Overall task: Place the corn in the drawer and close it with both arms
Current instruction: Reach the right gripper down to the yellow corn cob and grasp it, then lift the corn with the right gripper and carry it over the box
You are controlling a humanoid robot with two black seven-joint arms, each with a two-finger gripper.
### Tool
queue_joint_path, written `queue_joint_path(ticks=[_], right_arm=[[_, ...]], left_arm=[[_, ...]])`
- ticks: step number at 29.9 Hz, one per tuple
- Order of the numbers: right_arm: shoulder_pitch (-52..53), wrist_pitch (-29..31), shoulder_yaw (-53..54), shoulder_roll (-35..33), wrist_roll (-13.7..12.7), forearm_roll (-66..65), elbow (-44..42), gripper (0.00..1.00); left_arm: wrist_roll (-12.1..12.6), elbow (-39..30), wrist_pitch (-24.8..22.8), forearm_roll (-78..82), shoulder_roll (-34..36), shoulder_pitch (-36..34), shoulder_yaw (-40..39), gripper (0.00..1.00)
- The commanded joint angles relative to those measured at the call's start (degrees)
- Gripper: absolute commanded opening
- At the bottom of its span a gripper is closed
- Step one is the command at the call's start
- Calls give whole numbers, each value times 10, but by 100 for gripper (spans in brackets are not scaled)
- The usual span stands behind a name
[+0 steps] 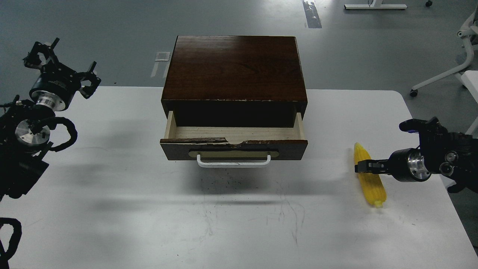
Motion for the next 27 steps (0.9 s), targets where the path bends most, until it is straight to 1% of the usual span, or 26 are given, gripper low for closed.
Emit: queue_joint_path(ticks=[1, 3, 4, 6, 10, 13, 16, 18, 19, 21, 23, 25, 27], right_arm=[[0, -1, 0, -5, 1, 0, 1, 25], [7, -2, 1, -6, 1, 1, 1, 15], [11, -3, 5, -9, 1, 1, 2, 12], [18, -7, 7, -16, 1, 2, 4, 12], [67, -11, 7, -54, 2, 4, 9, 9], [95, -11, 8, -80, 5, 5, 10, 8], [152, -11, 8, -117, 7, 6, 25, 8], [204, -11, 8, -145, 7, 4, 58, 6], [204, -11, 8, -145, 7, 4, 58, 6], [263, -10, 6, -172, 7, 0, 97, 6], [304, -9, 5, -185, 7, -7, 127, 6], [341, -7, 6, -190, 9, -37, 157, 6], [370, -7, 6, -190, 17, -82, 187, 6]], left_arm=[[-2, 0, 0, 0, 0, -1, 0, 98], [-1, 0, 0, 0, 1, -1, 0, 98], [0, 0, 0, 1, 1, -1, 2, 98], [0, 0, 0, 3, 1, -2, 4, 98], [1, 0, 0, 4, 5, -3, 5, 98], [2, -1, 0, 4, 12, -3, 5, 98], [3, 0, 0, 4, 21, -3, 6, 98], [4, -1, 0, 4, 25, -2, 7, 98], [4, -1, 0, 4, 25, -2, 7, 98], [5, 0, 0, 4, 25, -3, 8, 98], [5, -1, 0, 5, 25, -3, 9, 98], [6, -1, 0, 5, 25, -3, 10, 98], [6, 0, 0, 5, 25, -3, 10, 98]])
